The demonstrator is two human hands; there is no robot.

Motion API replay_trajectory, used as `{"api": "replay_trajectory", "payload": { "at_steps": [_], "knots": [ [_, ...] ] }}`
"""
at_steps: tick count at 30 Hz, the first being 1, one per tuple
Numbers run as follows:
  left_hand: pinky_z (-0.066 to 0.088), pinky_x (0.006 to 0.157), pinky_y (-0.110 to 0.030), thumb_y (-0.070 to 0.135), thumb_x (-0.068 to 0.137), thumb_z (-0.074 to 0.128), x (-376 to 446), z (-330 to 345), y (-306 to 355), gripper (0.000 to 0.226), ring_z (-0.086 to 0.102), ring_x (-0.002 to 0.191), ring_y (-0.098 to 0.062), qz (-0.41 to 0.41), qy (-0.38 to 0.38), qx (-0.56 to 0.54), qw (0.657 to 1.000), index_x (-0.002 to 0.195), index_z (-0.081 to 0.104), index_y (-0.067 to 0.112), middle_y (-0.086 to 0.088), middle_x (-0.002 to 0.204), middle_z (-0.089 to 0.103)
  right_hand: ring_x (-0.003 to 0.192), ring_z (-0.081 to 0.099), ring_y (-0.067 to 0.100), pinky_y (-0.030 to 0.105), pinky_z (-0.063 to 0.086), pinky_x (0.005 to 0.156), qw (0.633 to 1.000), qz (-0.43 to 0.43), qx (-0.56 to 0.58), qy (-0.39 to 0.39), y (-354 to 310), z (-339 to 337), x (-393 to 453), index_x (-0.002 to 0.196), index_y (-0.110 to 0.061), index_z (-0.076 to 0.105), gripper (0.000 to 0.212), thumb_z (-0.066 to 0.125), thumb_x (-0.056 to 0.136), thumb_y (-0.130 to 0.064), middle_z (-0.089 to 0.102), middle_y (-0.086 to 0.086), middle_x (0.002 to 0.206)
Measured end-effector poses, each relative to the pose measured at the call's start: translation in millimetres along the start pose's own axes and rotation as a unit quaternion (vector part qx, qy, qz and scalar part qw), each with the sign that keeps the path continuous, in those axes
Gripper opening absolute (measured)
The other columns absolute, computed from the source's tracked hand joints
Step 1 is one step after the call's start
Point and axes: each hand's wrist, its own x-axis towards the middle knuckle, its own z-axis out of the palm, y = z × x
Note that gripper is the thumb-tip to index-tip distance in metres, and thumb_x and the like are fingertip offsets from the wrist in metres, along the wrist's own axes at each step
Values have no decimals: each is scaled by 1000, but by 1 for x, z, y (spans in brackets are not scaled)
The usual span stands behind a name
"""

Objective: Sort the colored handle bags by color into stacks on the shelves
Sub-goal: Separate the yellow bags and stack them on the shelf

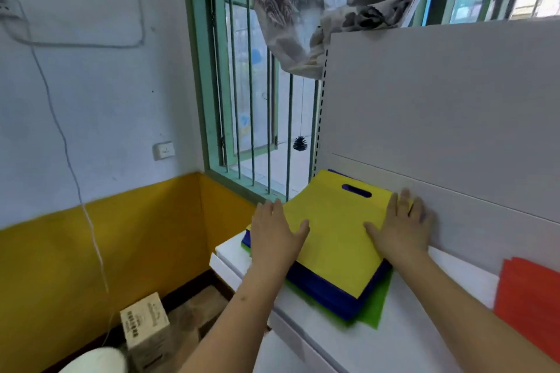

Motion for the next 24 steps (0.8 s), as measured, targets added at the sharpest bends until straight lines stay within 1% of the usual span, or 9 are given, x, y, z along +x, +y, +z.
{"api": "replay_trajectory", "payload": {
  "at_steps": [2,4,8,11,13,16,21,23,24],
  "knots": [
    [2,122,-43,68,91,38,11,20,-10,92,4,151,-26,-13,-65,85,994,156,11,9,-8,163,10,149,-7,30,51,3,119,999,15,18,-29,0,14,-3,154,-9,-8,85,19,96,-65,-13,7,162],
    [0,122,-44,72,90,31,15,35,-18,93,5,151,-26,-12,-78,122,989,156,13,8,-8,164,10,149,-9,27,51,-2,119,999,19,-13,-35,-3,17,-1,153,-7,-9,80,15,98,-60,-12,9,161],
    [7,122,-44,67,94,29,19,41,-18,83,12,150,-24,17,-51,135,989,154,22,10,-5,162,20,150,-2,25,47,-7,118,997,11,-78,-15,-10,15,3,152,-1,-3,75,14,102,-54,-3,15,162],
    [13,121,-42,60,98,29,16,39,-14,70,21,147,-22,57,-52,141,987,152,29,15,-1,159,28,149,12,25,44,-3,120,992,-7,-124,-6,-15,16,2,152,1,7,70,17,104,-49,12,17,160],
    [17,119,-41,56,100,30,14,38,-13,62,27,145,-20,74,-49,127,988,149,34,19,2,155,35,147,20,25,42,2,122,991,-25,-134,-9,-18,13,4,152,0,15,66,19,105,-46,22,16,158],
    [23,115,-38,47,102,32,16,36,-9,47,36,138,-17,104,-41,103,988,141,45,23,6,146,46,145,24,22,43,0,120,991,-35,-126,-13,-18,8,5,150,-5,23,58,22,105,-42,29,11,156],
    [34,97,-31,35,101,39,17,30,-14,30,52,119,-15,149,-70,38,986,115,63,24,8,120,62,147,20,24,49,-5,120,992,-35,-116,-40,-24,-9,-17,149,-14,30,47,26,103,-24,33,4,155],
    [38,78,-30,26,99,44,14,21,-21,22,59,99,-19,146,-99,-55,983,95,65,18,3,98,64,148,15,28,52,-1,119,995,-17,-63,-79,-27,-17,-30,145,-21,39,45,25,102,-23,34,4,155],
    [40,70,-30,21,97,45,9,14,-22,20,59,89,-20,128,-116,-130,976,87,62,16,3,88,62,147,16,30,52,7,119,996,-1,-2,-88,-26,-20,-38,137,-27,48,41,26,103,-25,33,6,155]
  ]
}}
